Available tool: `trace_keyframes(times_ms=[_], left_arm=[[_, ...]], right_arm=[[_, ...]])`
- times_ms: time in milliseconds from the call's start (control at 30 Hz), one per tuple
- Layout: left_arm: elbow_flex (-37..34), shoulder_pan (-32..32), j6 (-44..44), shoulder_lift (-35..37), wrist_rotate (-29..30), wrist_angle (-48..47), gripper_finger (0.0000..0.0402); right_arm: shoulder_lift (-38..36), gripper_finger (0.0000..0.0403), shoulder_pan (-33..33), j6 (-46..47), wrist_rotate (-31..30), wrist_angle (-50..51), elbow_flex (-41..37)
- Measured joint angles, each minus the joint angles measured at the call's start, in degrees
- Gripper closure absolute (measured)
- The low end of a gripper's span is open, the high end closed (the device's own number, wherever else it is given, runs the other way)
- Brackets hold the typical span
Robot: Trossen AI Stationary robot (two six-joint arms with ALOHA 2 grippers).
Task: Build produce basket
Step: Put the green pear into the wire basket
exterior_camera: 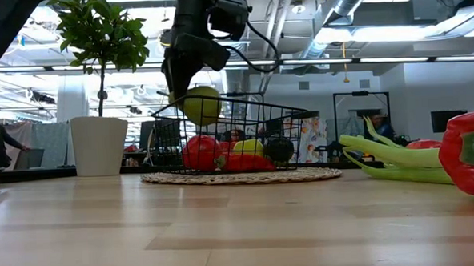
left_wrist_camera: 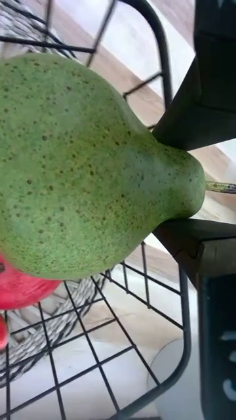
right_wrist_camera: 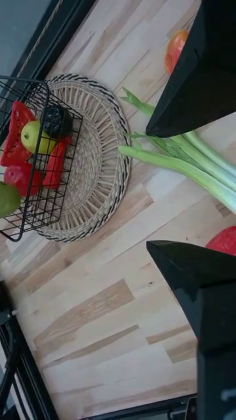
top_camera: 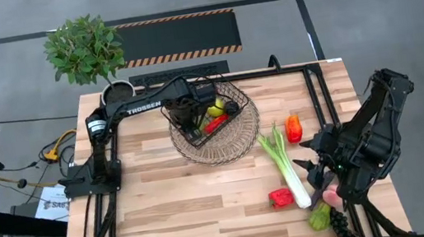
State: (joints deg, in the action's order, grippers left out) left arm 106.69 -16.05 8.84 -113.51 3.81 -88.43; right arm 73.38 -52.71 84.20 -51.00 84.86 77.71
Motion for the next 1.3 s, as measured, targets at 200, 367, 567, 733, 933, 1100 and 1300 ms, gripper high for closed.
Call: trace_keyframes(times_ms=[200, 367, 567, 733, 933, 1100, 1300], left_arm=[[0.0, 0.0, -2.0, 0.0, 0.1, -0.2, 0.0278], [0.0, -0.1, -2.2, 0.0, 0.6, 1.6, 0.0278], [0.0, -0.2, -3.9, 0.0, 2.2, 2.5, 0.0278], [0.0, -0.2, -6.6, 0.0, 2.5, 3.3, 0.0278], [0.0, 0.5, -9.2, 0.0, 2.5, 3.9, 0.0278], [0.0, 1.8, -8.1, 0.0, 2.4, 7.8, 0.0278], [0.0, 2.5, -0.6, 0.0, 2.5, 15.4, 0.0278]], right_arm=[[0.0, 0.0112, 0.0, 0.9, 0.0, 0.1, 0.0], [0.0, 0.0112, 0.0, 0.9, -0.1, 0.4, 0.0], [0.0, 0.0112, 0.4, 1.0, -0.1, 0.4, 0.0], [0.0, 0.0112, 0.7, 1.0, -0.1, 0.4, 0.0], [0.0, 0.0112, 0.7, 0.9, -0.1, 0.6, 0.0], [0.0, 0.0112, 0.8, 0.8, -0.1, 0.6, 0.0], [0.0, 0.0112, 0.7, 0.9, -0.1, 0.6, 0.0]])
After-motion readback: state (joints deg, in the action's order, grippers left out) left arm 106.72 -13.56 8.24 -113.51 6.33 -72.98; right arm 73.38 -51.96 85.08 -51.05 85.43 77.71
